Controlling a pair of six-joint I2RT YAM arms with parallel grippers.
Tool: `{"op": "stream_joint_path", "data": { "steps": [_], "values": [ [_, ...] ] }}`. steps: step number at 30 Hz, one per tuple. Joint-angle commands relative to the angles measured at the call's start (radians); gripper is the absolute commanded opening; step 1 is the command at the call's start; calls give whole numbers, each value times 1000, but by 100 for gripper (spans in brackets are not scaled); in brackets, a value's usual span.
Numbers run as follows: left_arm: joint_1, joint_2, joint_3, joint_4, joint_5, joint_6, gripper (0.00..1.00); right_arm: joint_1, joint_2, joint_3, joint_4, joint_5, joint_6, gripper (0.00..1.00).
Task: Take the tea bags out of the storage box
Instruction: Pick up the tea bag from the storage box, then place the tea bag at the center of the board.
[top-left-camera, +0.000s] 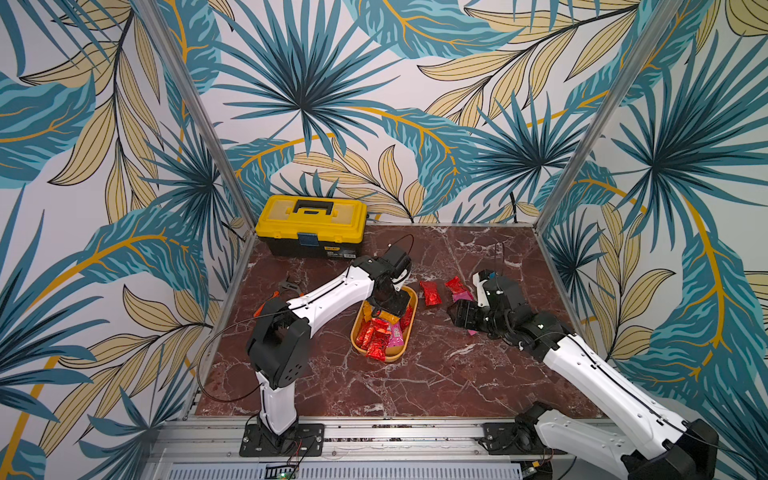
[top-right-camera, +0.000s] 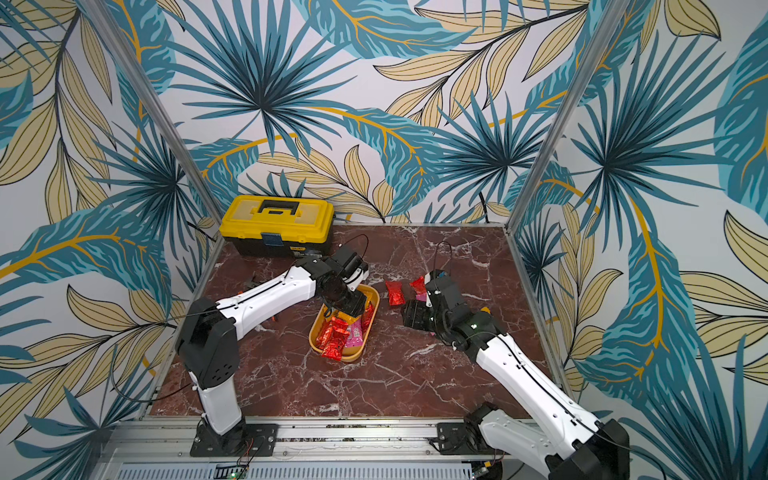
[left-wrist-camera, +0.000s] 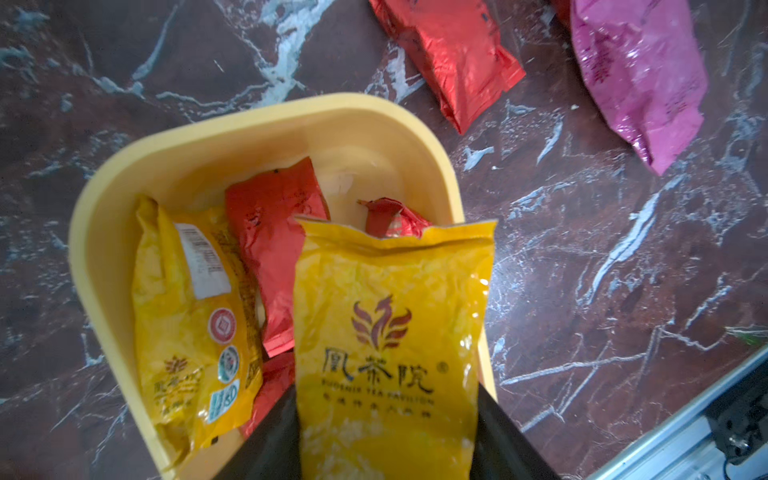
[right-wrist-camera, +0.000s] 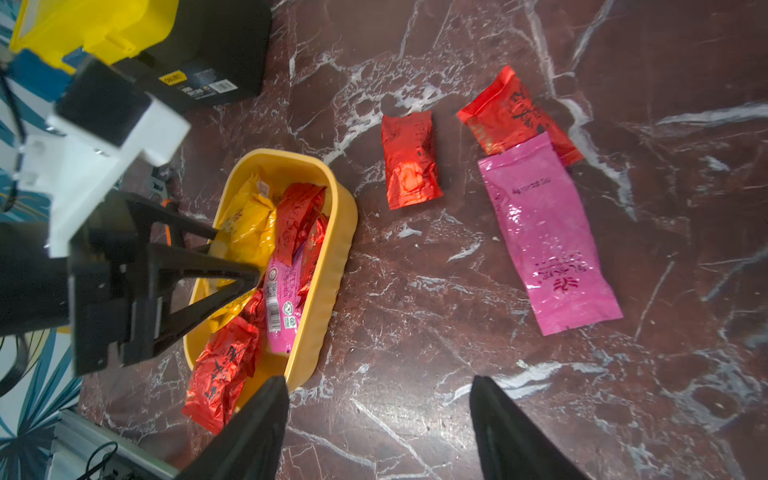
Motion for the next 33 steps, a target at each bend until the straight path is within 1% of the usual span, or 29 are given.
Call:
{"op": "stream_joint_path", "data": {
  "steps": [1,6,12,16,19,24,30,33],
  "values": [
    [-51,-29,91,-39,-19,-53,61,-56,-31,3,-34,5,-13,74],
    [-124,10,159,-6,-16,-166,62,-119,-88,-11,-53,-7,-5,74],
    [-203,87,151,182,-15,-382,62,-140,-195,-64,-87,-1,17,74],
    [-252,193,223,208,-82,-466,63,-141,-265,-100,-100,-13,39,74],
    [-261,255,250,243,-106,-523,63,-142,-291,-110,-108,-20,46,74],
    [-262,330,269,259,-146,-586,63,-142,-306,-109,-120,-28,39,74],
    [-263,368,281,280,-159,-613,63,-142,-303,-107,-124,-25,22,74],
    [-264,375,282,307,-138,-621,69,-142,-305,-113,-126,-25,20,74]
  ]
}}
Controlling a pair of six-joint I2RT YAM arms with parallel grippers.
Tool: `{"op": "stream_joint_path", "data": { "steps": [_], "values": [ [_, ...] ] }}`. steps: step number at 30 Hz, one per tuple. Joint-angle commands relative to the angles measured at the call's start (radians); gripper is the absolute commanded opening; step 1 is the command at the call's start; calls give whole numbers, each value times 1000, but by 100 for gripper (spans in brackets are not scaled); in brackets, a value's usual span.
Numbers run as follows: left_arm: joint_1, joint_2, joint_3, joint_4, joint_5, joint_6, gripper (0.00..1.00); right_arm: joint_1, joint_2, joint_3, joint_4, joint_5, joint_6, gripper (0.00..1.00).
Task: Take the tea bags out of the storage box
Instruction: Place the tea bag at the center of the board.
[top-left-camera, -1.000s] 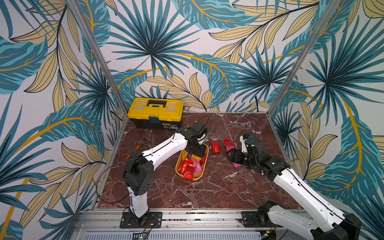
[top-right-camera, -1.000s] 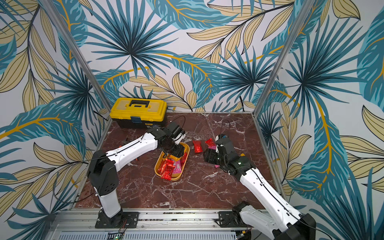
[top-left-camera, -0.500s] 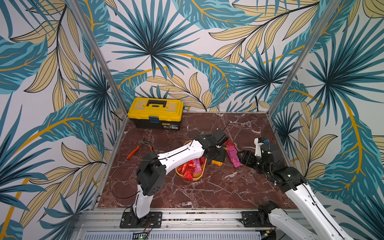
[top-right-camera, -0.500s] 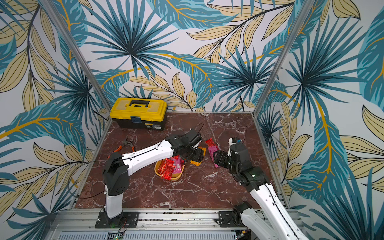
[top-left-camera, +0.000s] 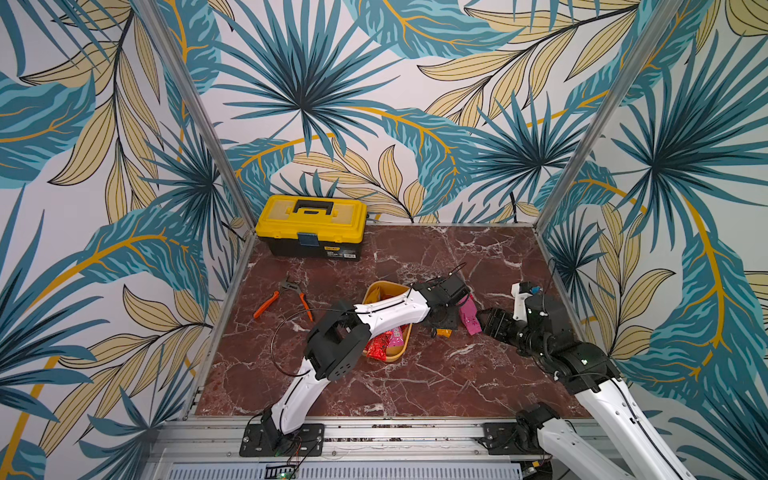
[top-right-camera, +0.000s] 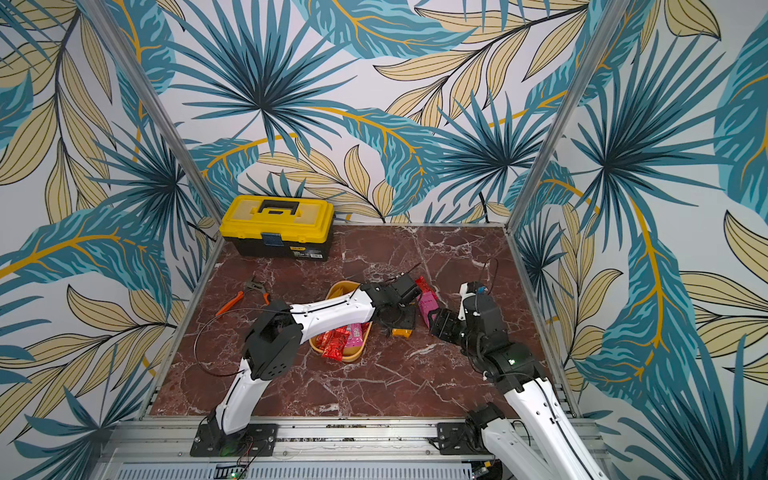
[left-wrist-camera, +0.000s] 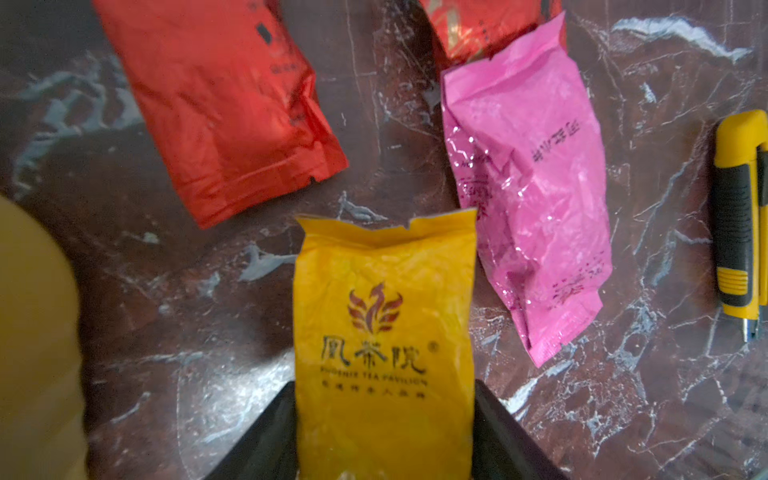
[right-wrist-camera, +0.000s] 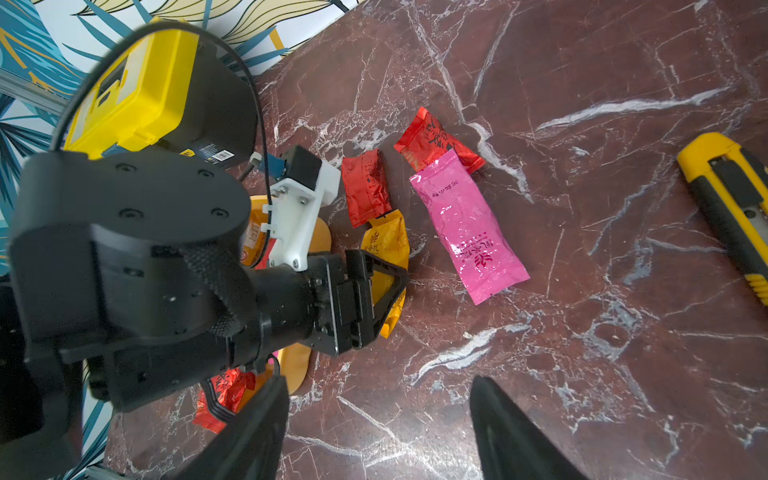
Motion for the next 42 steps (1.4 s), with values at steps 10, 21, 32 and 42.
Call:
{"op": "stream_joint_path", "data": {
  "steps": [10,21,32,42],
  "values": [
    [-3,-39,68,44,-17,1,84,-3,-3,3,-38,3,-26,74],
    [0,-276,13,-102,-251,133,88,-2,81,77,-27,-74,-25,74],
    [52,-527,-166,-262,-350,235,98,145,269,126,86,-67,8,71],
    [75,-713,-407,-376,-305,214,100,220,418,171,162,-66,13,75]
  ]
}}
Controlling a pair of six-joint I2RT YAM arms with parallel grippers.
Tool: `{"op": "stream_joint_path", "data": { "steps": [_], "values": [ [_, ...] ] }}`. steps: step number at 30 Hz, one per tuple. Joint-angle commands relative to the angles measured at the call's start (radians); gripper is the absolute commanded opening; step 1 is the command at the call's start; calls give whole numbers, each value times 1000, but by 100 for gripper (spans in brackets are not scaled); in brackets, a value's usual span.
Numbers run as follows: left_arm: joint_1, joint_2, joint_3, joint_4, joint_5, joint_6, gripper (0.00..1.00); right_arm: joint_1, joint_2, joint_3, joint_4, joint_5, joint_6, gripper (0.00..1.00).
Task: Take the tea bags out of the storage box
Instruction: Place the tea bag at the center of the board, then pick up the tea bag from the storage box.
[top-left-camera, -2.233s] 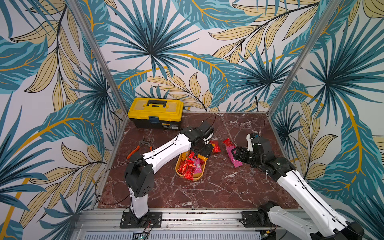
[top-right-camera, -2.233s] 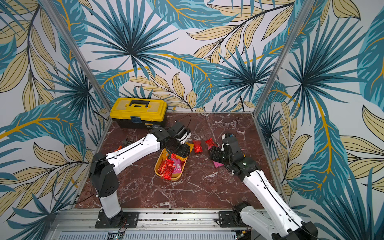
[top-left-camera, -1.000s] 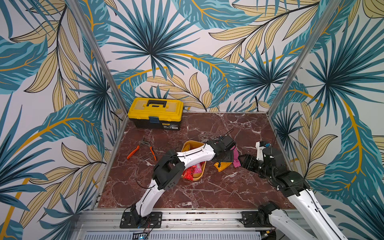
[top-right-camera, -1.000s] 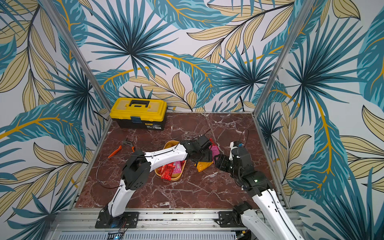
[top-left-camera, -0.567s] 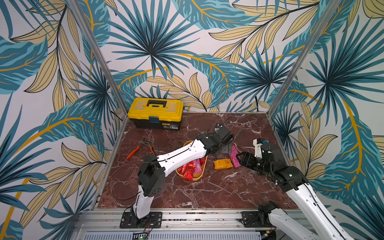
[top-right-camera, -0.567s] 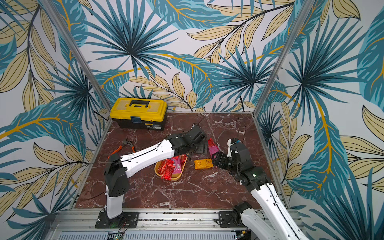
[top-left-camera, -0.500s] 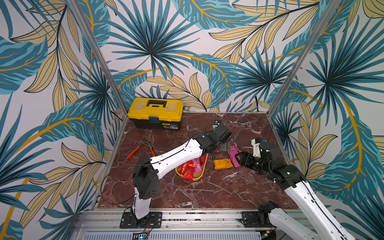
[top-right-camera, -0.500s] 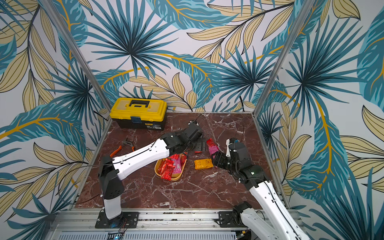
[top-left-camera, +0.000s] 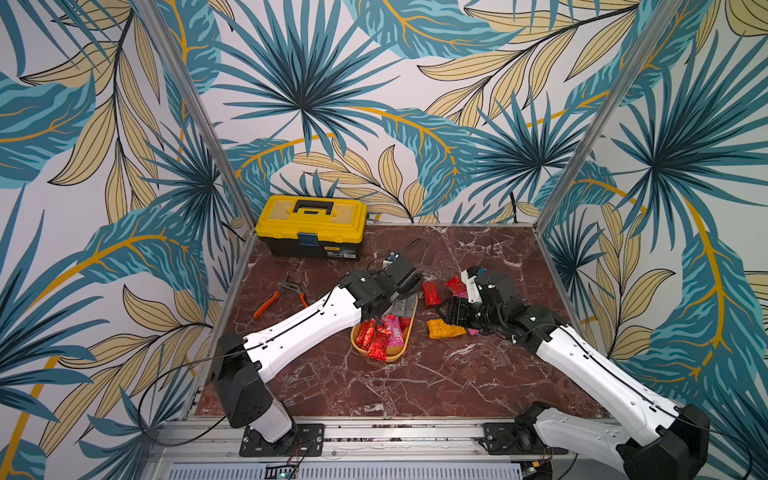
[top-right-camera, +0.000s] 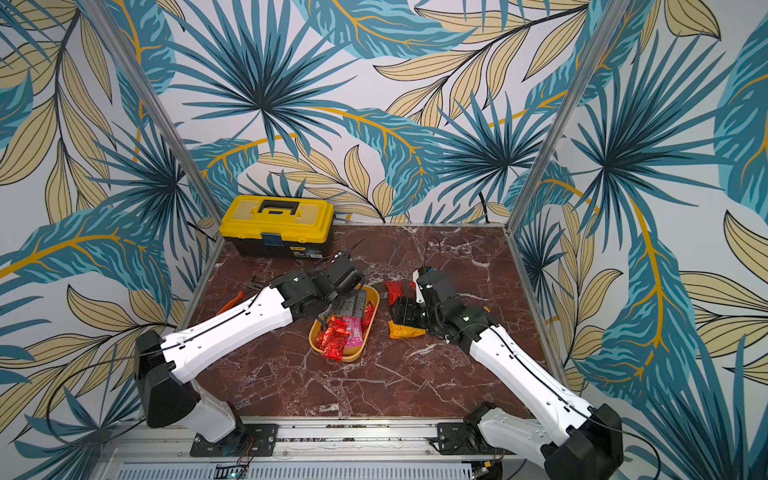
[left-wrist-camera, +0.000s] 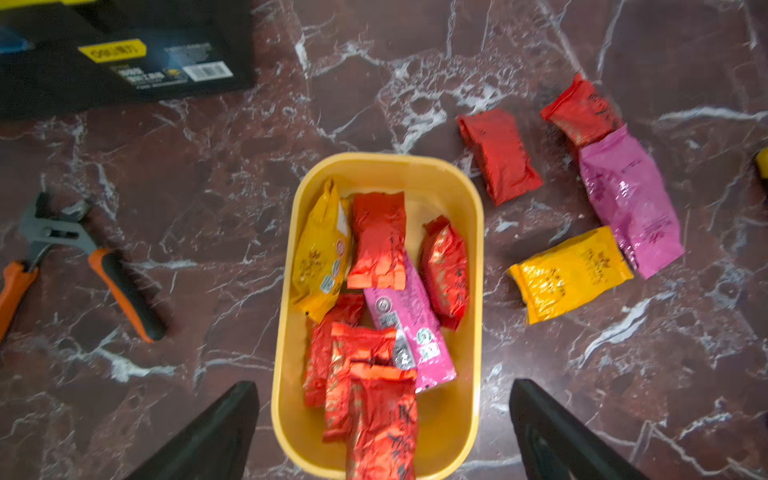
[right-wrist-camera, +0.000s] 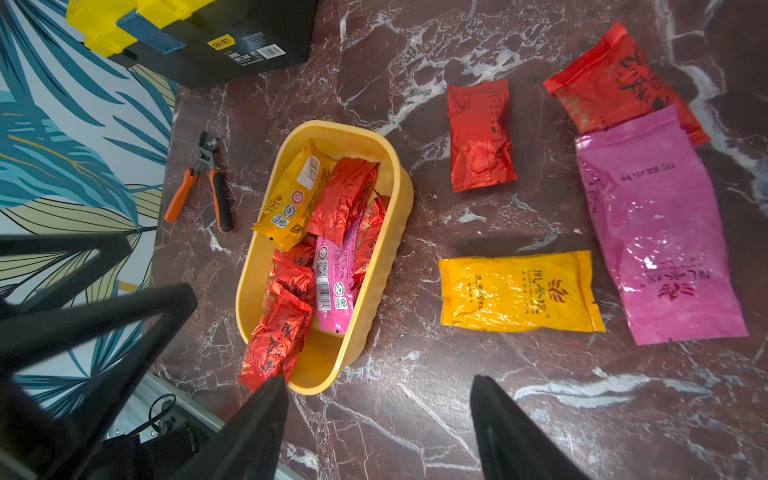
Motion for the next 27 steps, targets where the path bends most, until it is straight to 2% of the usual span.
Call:
{"op": "stream_joint_path", "data": {
  "steps": [1,5,12,27],
  "values": [
    [-3,-49,-83,-55,26,-11,100,4,7,8,28,15,8,76],
    [-14,-54,-140,-53,57,-26,100,4,-2,1,13,27,-9,78],
    [-56,1,-158,-59,57,-40,98,3,-34,-28,-16,32,-27,79],
    [-69,110,-215,10,121,-46,88,3,-48,-88,-20,7,-20,80]
  ]
}}
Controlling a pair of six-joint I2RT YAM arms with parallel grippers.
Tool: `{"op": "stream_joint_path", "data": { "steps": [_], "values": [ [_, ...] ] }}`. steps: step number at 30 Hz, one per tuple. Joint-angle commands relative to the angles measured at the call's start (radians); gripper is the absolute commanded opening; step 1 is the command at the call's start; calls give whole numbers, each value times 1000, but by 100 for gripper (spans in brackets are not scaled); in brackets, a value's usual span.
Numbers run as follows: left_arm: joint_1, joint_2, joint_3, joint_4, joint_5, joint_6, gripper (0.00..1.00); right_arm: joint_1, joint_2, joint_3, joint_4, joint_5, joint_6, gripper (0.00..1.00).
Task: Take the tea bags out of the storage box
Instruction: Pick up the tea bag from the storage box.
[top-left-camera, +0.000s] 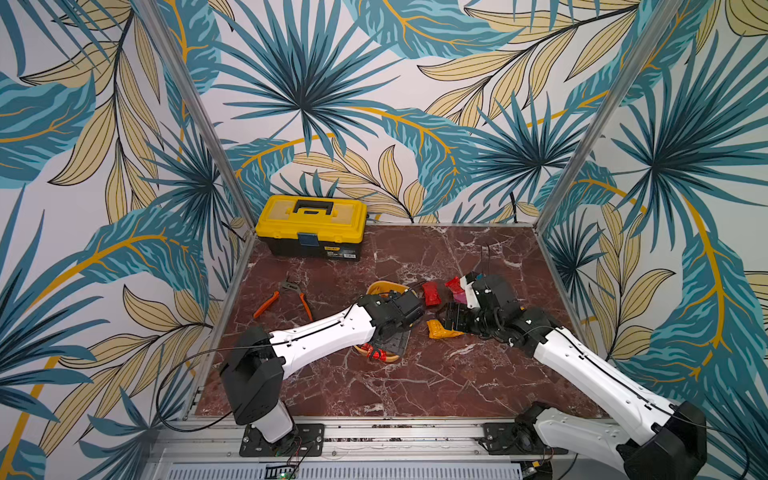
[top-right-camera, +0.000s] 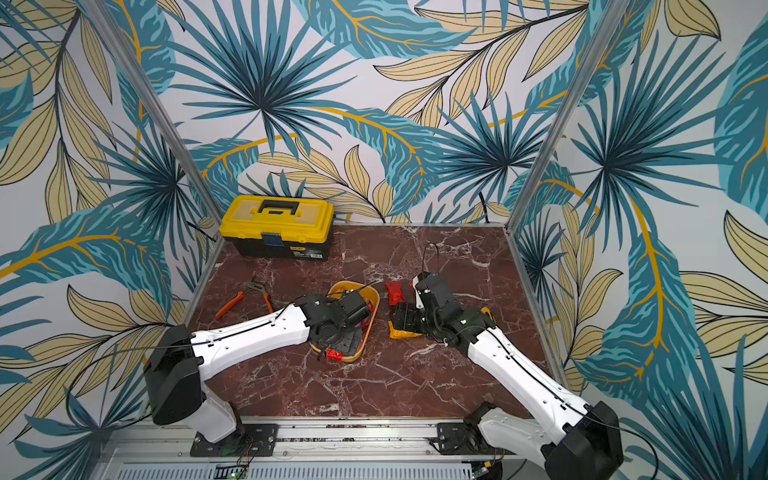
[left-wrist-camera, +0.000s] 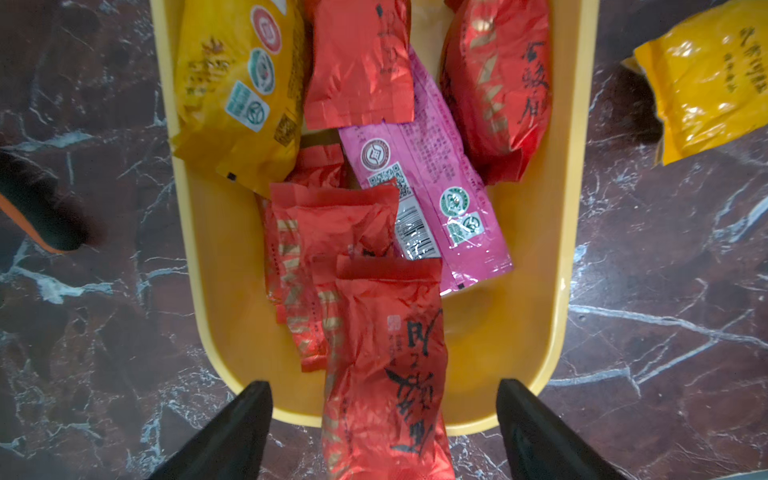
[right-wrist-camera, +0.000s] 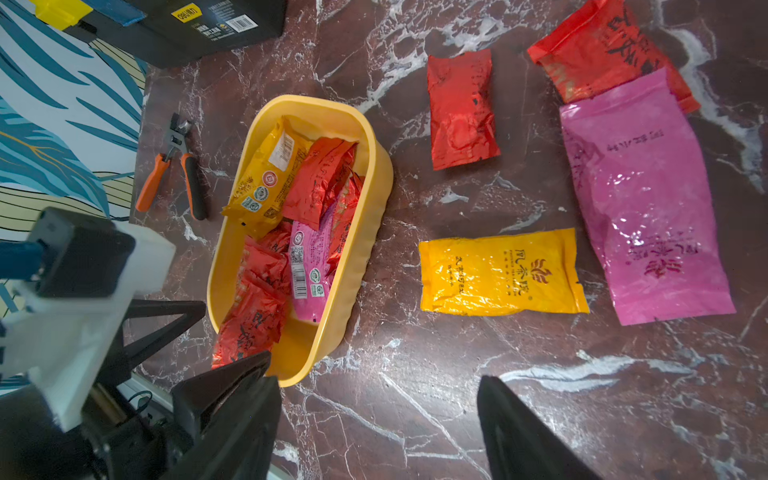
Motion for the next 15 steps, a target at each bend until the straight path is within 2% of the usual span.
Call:
{"op": "stream_joint_path", "data": {
  "steps": [1,6,15],
  "values": [
    [-3,13,-36,27,12,-7,88,3,-17,-23,-14,0,-11,79],
    [-1,30,-48,40,7,-11,85,3,-13,-25,-12,-2,-7,80],
    [2,68,-51,57,13,-9,75,4,-17,-25,-11,8,-11,79]
  ]
}}
